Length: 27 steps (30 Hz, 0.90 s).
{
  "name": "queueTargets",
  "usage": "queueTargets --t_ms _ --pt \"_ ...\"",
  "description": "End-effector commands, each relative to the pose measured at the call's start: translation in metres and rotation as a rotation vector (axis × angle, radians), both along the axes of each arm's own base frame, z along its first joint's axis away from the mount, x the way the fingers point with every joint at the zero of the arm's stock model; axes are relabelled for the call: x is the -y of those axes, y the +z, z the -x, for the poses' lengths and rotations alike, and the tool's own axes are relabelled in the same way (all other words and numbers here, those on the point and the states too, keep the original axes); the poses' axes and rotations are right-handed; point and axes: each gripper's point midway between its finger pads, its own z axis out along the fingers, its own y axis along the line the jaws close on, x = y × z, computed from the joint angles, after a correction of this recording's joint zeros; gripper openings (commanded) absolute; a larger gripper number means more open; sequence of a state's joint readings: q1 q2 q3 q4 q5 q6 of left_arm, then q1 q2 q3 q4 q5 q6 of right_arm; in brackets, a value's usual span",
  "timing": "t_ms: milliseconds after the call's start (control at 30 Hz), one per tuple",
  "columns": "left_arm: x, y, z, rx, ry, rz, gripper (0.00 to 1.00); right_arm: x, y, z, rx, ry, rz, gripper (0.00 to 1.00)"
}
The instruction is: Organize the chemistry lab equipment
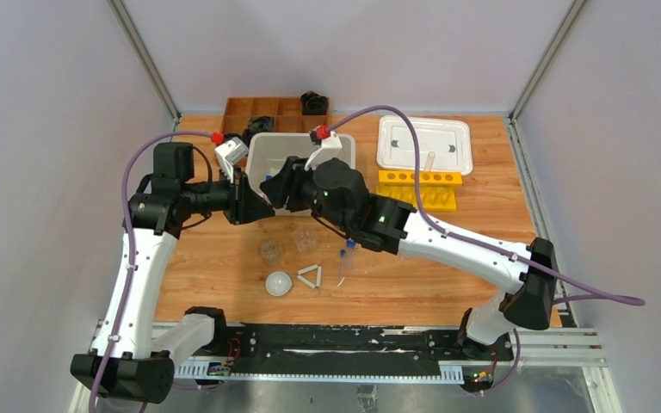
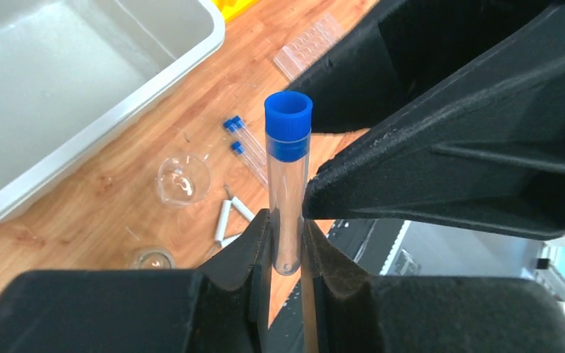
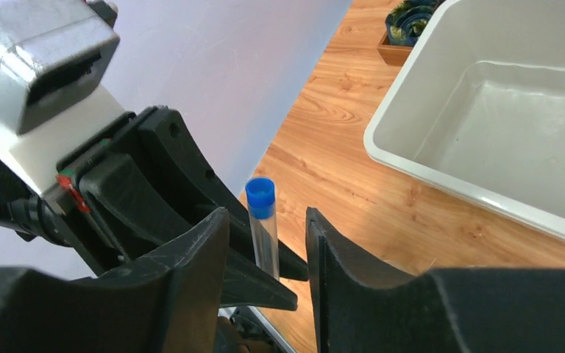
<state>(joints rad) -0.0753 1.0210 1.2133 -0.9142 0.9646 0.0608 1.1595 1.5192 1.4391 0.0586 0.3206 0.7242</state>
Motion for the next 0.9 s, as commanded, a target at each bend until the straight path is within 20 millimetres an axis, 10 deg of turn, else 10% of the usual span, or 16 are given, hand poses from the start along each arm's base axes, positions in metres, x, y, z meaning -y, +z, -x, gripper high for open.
queueTargets --t_ms 0,333,867 --pt "-0.005 0.005 0.006 0.168 -0.034 -0.054 0.13 0.005 0.01 0.001 -0.06 0.084 0.092 0.5" --pt "-0.015 0.003 0.013 0.328 -0.055 -0.157 0.11 -0.005 0.01 0.035 -0.121 0.389 0.273 0.57" --pt "-0.016 0.004 0.015 0.371 -0.069 -0.187 0.08 -0.02 0.003 0.027 -0.113 0.421 0.312 0.4"
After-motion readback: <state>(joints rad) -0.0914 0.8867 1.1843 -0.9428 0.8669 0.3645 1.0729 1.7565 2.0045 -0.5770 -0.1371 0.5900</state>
